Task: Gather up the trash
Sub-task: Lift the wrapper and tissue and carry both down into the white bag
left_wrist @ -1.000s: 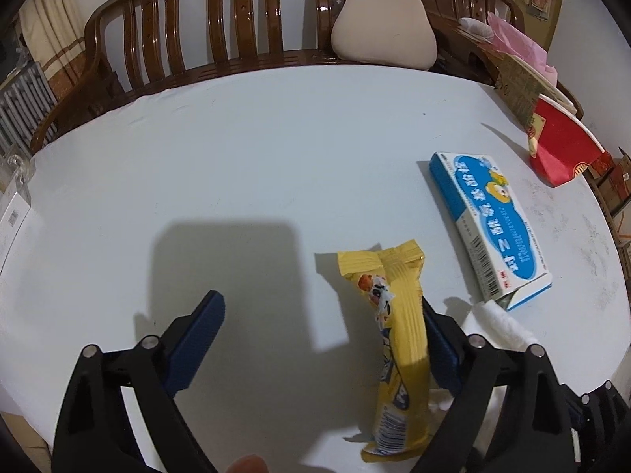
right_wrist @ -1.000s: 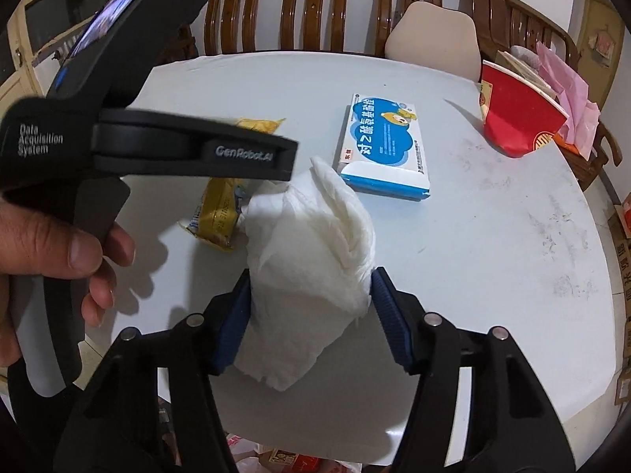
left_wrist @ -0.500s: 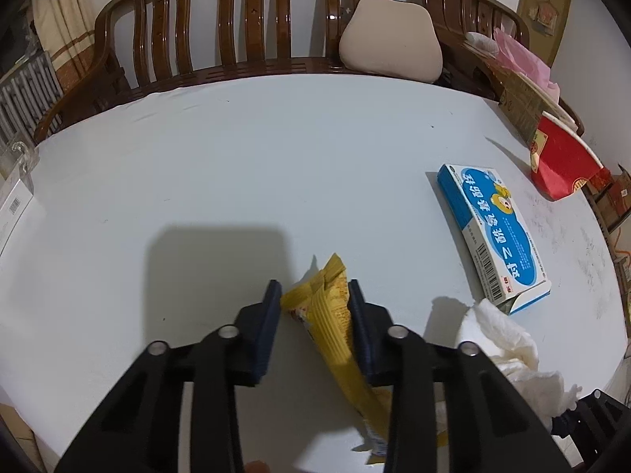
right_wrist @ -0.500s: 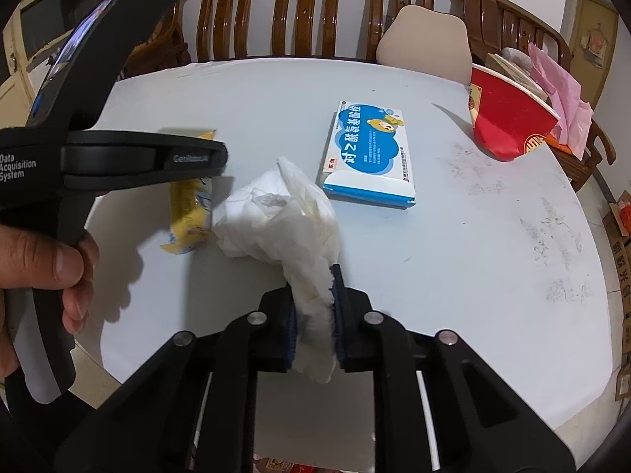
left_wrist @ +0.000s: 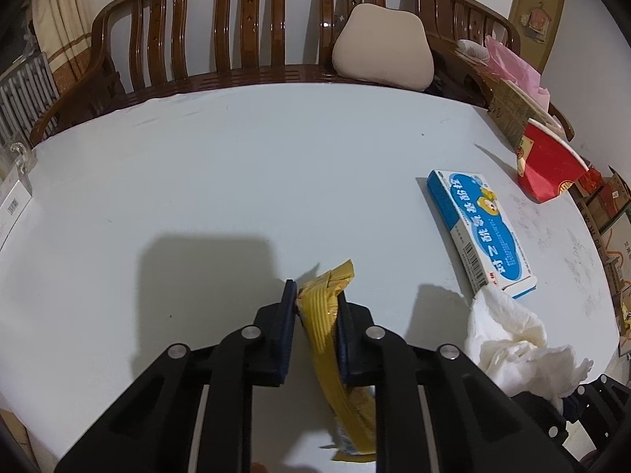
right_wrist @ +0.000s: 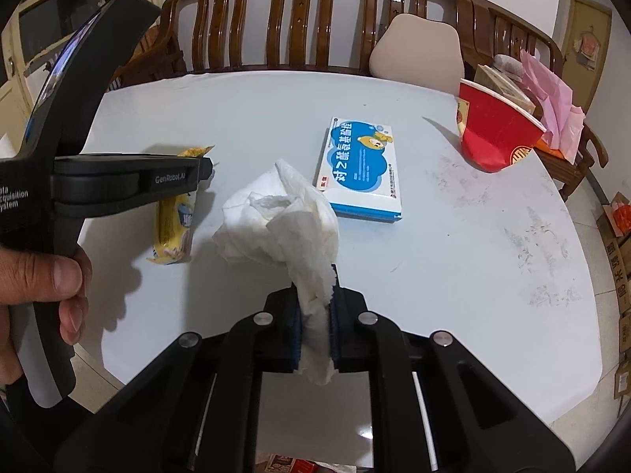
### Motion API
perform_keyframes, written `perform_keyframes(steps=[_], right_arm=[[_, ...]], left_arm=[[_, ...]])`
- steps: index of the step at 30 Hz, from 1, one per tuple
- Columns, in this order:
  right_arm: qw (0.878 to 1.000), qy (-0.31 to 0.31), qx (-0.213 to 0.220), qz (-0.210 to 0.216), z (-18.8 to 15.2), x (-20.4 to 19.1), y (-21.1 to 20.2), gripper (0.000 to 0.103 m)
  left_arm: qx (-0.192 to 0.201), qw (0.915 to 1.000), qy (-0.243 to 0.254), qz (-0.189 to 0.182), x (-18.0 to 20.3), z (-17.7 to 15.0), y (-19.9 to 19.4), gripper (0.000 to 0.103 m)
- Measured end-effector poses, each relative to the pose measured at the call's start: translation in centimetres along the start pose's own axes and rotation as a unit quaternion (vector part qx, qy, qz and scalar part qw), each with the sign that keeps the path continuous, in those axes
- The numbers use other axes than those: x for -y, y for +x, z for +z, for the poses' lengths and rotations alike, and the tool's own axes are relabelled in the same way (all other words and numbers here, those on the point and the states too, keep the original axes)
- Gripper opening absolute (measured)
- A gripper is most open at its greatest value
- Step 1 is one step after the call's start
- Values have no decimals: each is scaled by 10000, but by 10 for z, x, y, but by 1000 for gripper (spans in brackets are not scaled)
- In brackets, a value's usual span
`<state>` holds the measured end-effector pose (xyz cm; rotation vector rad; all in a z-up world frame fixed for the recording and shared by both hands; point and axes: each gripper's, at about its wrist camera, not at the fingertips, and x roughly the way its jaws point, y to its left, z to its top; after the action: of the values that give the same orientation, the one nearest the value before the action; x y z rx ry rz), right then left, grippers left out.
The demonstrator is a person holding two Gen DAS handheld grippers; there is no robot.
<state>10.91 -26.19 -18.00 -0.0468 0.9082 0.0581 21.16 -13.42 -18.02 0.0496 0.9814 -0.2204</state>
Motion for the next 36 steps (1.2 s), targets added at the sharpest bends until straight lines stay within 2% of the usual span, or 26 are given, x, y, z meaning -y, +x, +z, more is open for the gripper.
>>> perform_keyframes(steps=[9,18,31,36], right_arm=[[10000,16,96,22,2,0,-16,10],[9995,6,330,10,11,0,-49,10],[9976,47,688,59,18,4,-105,10],[9964,25,842,66,16,4,-133,10]], left_arm=[[107,9999,-1,-78,0,1,-18,12],[281,9995,78,-96,2,3,-45,10],[702,9971,248,-147,13,6,-108,10],[893,9950,356,-253,18,-3,-142,10]])
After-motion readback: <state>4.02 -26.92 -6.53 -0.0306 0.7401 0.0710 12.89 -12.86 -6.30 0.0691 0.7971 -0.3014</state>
